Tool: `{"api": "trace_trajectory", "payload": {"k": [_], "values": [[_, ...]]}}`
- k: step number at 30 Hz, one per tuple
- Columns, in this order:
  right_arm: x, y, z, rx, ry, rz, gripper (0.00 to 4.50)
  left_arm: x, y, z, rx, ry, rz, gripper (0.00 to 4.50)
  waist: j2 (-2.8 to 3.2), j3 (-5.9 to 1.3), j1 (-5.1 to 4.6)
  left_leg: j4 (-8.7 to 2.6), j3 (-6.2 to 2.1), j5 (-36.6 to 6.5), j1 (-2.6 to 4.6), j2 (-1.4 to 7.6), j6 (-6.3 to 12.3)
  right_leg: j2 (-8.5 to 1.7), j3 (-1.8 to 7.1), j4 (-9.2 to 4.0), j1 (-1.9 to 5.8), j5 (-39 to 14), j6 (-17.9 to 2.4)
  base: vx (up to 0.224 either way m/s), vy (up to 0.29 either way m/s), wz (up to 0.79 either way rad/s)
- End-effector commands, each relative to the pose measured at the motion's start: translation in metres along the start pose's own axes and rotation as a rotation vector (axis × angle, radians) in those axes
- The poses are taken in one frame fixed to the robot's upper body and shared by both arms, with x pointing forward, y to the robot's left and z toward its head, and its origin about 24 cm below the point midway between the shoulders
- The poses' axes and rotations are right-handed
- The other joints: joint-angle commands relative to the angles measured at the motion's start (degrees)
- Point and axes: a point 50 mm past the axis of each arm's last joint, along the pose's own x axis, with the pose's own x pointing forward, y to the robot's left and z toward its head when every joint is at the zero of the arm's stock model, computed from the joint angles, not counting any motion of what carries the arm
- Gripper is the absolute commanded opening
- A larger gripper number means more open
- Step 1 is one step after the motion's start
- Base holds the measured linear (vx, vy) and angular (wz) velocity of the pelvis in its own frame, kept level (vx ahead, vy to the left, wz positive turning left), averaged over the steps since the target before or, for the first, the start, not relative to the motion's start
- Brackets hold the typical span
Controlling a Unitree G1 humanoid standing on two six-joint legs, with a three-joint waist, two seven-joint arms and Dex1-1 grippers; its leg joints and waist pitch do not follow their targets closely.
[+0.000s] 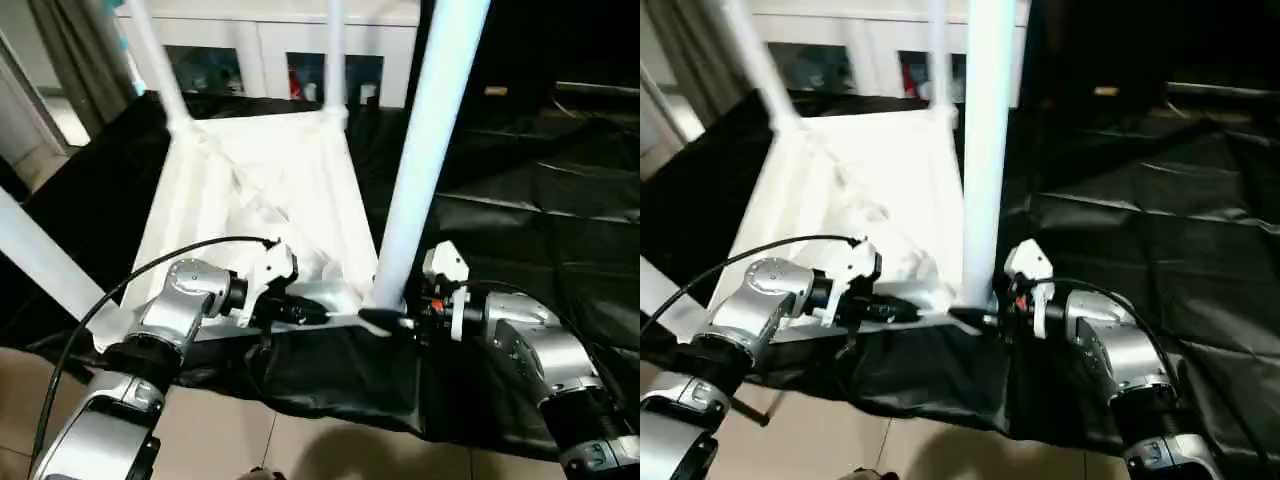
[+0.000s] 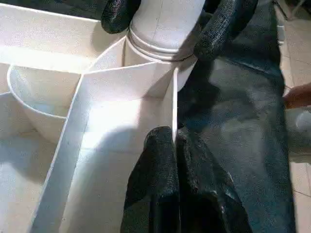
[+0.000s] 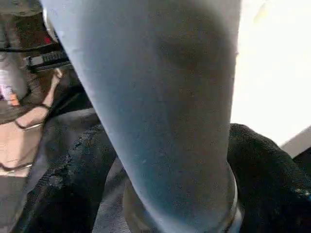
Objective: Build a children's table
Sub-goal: Rotate leg to tighten
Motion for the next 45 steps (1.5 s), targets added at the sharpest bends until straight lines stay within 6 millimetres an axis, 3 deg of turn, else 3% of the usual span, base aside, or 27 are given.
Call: {"api": "trace_trajectory", "payload": {"k": [1,2,4,7,14,17,19,23,26,28,29,31,33,36,41,45], "values": [[0.003,0.006,-0.007,0.026,0.031,0.04,3.34,0.004,-0.004,0.005,0.018,-0.017,-0.063,0.0,-0.66,-3.31,-0.06,-4.0,-0.86,-12.0,2.07,2.69,4.32,-1.94,1.02,-2.65,2.19,-4.6,-16.2,0.0,0.0,0.0],[0.003,0.006,-0.007,0.029,0.03,0.044,3.12,0.004,-0.004,0.005,0.02,-0.017,-0.06,0.0,-0.66,-3.24,-0.12,-4.07,-0.87,-12.7,2.04,2.68,3.89,-1.93,1.08,-2.73,2.15,-5.5,-16.0,0.0,0.0,0.0],[0.003,0.007,-0.008,0.037,0.03,0.053,3.12,0.003,-0.004,0.006,0.023,-0.018,-0.053,0.0,-0.68,-3.15,-0.15,-4.21,-0.87,-14.8,2.16,2.61,2.49,-1.96,1.24,-2.93,2.02,-8.1,-15.3,0.0,0.0,0.0],[0.002,0.008,-0.009,0.062,0.026,0.057,2.76,0.003,-0.003,0.006,0.022,-0.021,-0.049,0.0,-0.71,-3.17,-0.13,-4.25,-0.87,-15.1,2.16,2.59,1.83,-2.0,1.33,-3.03,1.94,-8.8,-14.8,0.0,0.0,0.0],[0.008,0.005,-0.017,0.07,0.025,-0.061,2.59,0.008,0.002,0.006,0.031,-0.025,0.055,0.0,-0.84,-3.22,-0.24,-4.12,-0.89,-13.4,1.8,2.48,2.45,-2.06,1.26,-2.88,1.91,-7.1,-14.6,0.0,0.0,0.0],[0.017,-0.004,-0.026,0.103,0.03,-0.256,2.56,0.017,0.012,0.007,0.032,-0.027,0.201,0.0,-0.91,-2.89,-0.6,-4.49,-1.03,-16.9,2.0,2.36,0.68,-2.24,1.34,-3.62,1.64,-13.1,-13.2,0.0,0.0,0.0],[0.021,-0.01,-0.032,0.136,0.042,-0.38,2.55,0.023,0.017,0.011,0.022,-0.043,0.282,0.0,-0.99,-2.64,-1.09,-4.92,-1.29,-20.1,2.13,2.26,-1.32,-2.3,1.41,-4.19,1.43,-19.3,-11.0,0.0,0.0,0.0],[0.037,-0.012,-0.04,0.204,0.028,-0.58,2.54,0.046,0.02,0.02,0.006,-0.083,0.36,0.0,-0.72,-2.62,-1.64,-5.24,-1.68,-23.9,2.42,2.17,-3.01,-2.31,1.38,-4.83,1.14,-23.7,-8.9,0.0,0.0,0.0],[0.052,-0.008,-0.04,0.227,0.016,-0.607,2.54,0.062,0.019,0.028,0.0,-0.11,0.393,0.0,-0.97,-2.1,-2.21,-5.32,-1.78,-27.9,2.94,1.94,-3.23,-2.28,1.32,-5.72,0.55,-29.3,-7.3,0.0,0.0,0.0],[0.061,-0.002,-0.036,0.217,-0.012,-0.545,2.54,0.071,0.017,0.032,0.0,-0.127,0.383,0.0,-0.82,-1.93,-2.36,-5.33,-2.05,-31.1,3.86,1.78,-3.21,-2.31,1.0,-6.75,0.3,-34.2,-5.5,0.0,0.0,0.0],[0.061,-0.002,-0.036,0.217,-0.012,-0.545,2.89,0.071,0.017,0.032,0.0,-0.127,0.383,0.0,-0.83,-2.06,-2.34,-5.5,-2.12,-30.9,3.87,1.8,-3.03,-2.3,0.98,-6.79,0.54,-33.6,-5.4,0.0,0.0,0.0],[0.067,0.003,-0.032,0.248,-0.052,-0.479,3.23,0.076,0.014,0.034,0.004,-0.137,0.343,0.0,-0.89,-2.47,-2.13,-5.98,-2.09,-27.1,3.33,2.02,-2.04,-2.17,1.34,-6.34,1.07,-27.1,-6.5,0.0,0.0,0.0],[0.067,0.004,-0.031,0.238,-0.052,-0.468,3.32,0.076,0.013,0.034,0.005,-0.138,0.324,0.0,-0.57,-2.54,-2.17,-6.13,-1.99,-25.9,2.94,2.08,-1.81,-2.01,1.36,-5.88,1.34,-22.8,-7.9,0.0,0.0,0.0],[0.066,0.004,-0.028,0.19,-0.041,-0.443,3.58,0.073,0.011,0.032,0.007,-0.131,0.277,0.0,-0.7,-2.82,-2.13,-5.99,-1.78,-22.8,2.48,2.03,-0.95,-2.09,1.35,-5.24,1.81,-17.4,-9.6,0.0,0.0,0.0],[0.048,0.008,-0.02,0.118,-0.065,-0.237,3.58,0.056,0.006,0.019,0.012,-0.076,0.154,0.0,-0.93,-2.81,-1.61,-5.56,-1.44,-20.3,2.3,2.07,1.23,-2.28,1.38,-5.14,2.12,-17.1,-10.4,0.0,0.0,0.0],[0.033,0.01,-0.013,0.051,-0.071,-0.123,3.58,0.041,0.003,0.012,0.019,-0.038,0.067,0.0,-0.81,-3.33,-1.31,-4.87,-1.24,-14.0,2.03,2.19,3.5,-2.16,1.07,-3.93,2.59,-8.0,-13.3,0.043,-0.011,0.0]]}}
